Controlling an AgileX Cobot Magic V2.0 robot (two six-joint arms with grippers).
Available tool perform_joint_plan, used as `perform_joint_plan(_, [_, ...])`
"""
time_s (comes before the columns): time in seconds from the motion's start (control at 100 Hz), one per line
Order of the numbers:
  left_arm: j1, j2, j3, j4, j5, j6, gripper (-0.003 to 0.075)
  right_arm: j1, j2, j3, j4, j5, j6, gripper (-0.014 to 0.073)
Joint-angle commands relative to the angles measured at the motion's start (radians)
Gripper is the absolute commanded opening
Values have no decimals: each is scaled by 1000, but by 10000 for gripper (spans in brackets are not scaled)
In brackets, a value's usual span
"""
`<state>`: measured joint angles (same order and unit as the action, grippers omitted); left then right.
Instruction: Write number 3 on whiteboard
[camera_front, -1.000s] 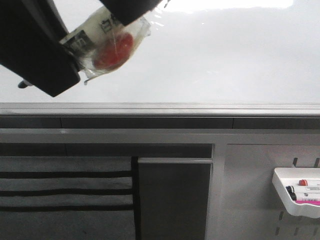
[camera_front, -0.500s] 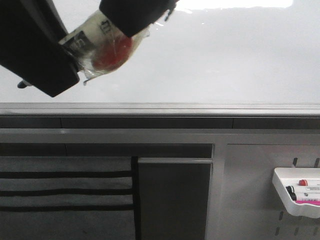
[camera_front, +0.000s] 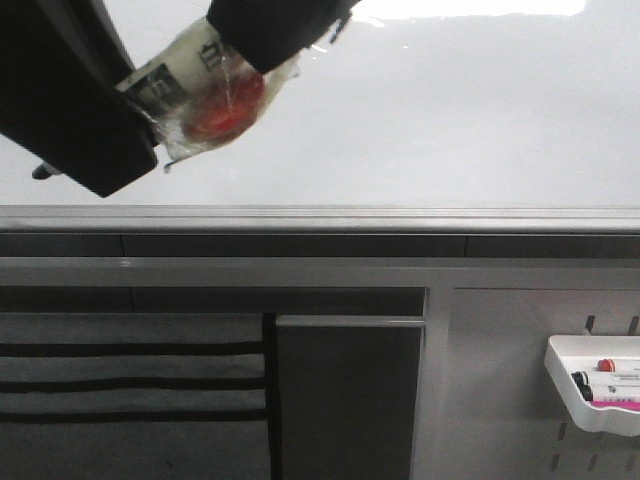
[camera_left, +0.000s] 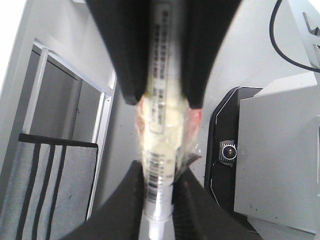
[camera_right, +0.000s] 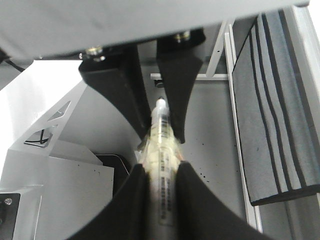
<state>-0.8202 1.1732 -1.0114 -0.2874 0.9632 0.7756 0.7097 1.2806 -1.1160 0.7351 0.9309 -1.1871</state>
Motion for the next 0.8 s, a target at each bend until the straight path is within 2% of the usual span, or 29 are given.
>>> perform_joint_plan(0.0, [-10, -22, -35, -21, -46, -4, -20, 3, -21, -35, 37, -5, -3, 8])
perform_joint_plan(0.09, [-10, -22, -35, -21, -69, -4, -11, 3, -21, -35, 34, -3, -3, 8])
perform_joint_plan(0.14, [-10, -22, -35, -21, -82, -4, 32, 3, -21, -35, 34, -2, -3, 8])
perform_joint_plan(0.19, [-10, -22, -37, -21, -85, -4, 106, 3, -21, -35, 27, -2, -3, 8])
perform_joint_plan(0.32, [0, -28, -37, -17, -105, -14, 369, 3, -33, -35, 9, -11, -3, 8])
perform_joint_plan(0.39, [22, -43, -37, -17, -123, -44, 450, 3, -53, -35, -2, -24, 6, 8])
perform_joint_plan(0.47, [60, -77, -37, -17, -132, -54, 460, -2, -85, -35, -43, -50, 50, 8])
perform_joint_plan(0.58, [117, -139, -35, -19, -151, -99, 459, -31, -138, -35, -178, -59, 207, 8])
perform_joint_plan(0.67, [170, -207, -16, -19, -178, -144, 459, -92, -183, -30, -280, -59, 390, 8])
perform_joint_plan(0.79, [237, -292, 55, -19, -227, -218, 459, -208, -247, 29, -301, -78, 504, 8])
